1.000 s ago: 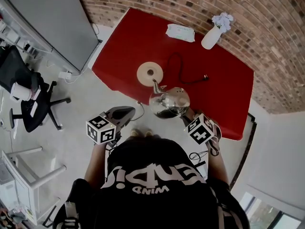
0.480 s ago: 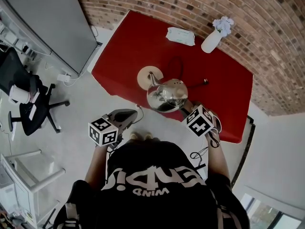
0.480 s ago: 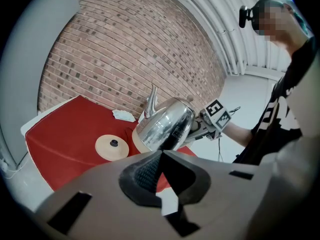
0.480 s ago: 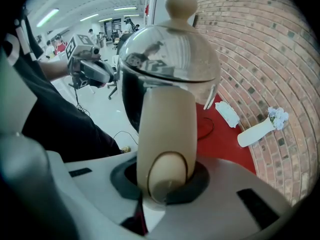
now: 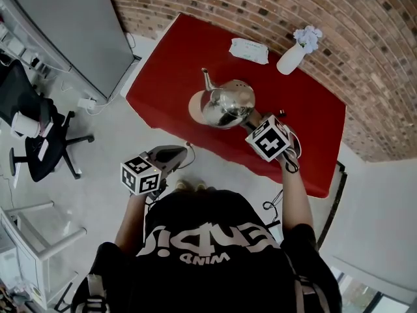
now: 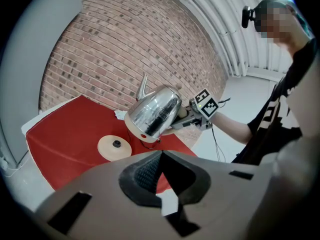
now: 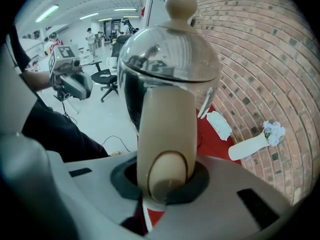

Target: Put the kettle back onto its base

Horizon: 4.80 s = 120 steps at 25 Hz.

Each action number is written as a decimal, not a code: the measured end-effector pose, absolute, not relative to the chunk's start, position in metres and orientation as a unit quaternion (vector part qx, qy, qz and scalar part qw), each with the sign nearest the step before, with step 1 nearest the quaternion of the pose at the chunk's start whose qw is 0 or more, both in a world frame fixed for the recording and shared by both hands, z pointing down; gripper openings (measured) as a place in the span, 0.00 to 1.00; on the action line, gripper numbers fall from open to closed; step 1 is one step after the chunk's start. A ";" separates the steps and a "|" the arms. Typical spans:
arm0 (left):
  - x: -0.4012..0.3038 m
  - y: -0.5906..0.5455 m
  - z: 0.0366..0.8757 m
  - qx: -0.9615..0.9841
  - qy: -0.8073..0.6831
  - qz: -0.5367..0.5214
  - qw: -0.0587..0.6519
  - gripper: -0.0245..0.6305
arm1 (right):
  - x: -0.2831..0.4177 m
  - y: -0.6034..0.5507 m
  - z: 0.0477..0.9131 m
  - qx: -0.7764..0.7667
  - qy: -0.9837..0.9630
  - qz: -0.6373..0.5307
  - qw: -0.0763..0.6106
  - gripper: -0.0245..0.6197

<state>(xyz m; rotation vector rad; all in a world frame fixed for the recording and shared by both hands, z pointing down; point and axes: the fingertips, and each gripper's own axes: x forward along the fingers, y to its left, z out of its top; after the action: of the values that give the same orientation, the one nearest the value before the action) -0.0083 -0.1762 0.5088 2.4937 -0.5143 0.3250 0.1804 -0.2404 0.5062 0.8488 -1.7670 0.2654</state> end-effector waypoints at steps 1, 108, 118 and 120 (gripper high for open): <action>-0.009 -0.177 0.509 0.931 -0.193 0.121 0.284 0.05 | 0.181 -0.247 0.504 0.360 -0.746 0.109 0.549 0.14; -0.040 -0.159 0.515 0.924 -0.208 0.111 0.301 0.05 | 0.168 -0.299 0.599 0.368 -0.732 0.243 0.520 0.43; -0.030 -0.151 0.509 0.931 -0.184 0.117 0.294 0.05 | 0.166 -0.265 0.528 0.377 -0.776 0.220 0.455 0.43; -0.027 -0.148 0.507 0.932 -0.179 0.116 0.292 0.05 | 0.160 -0.256 0.507 0.381 -0.793 0.215 0.424 0.43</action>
<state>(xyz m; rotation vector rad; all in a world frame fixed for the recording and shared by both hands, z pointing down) -0.0265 -0.1481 0.5066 2.4847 -0.4757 0.3088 0.1596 -0.2560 0.5068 0.9537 -1.9833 0.5372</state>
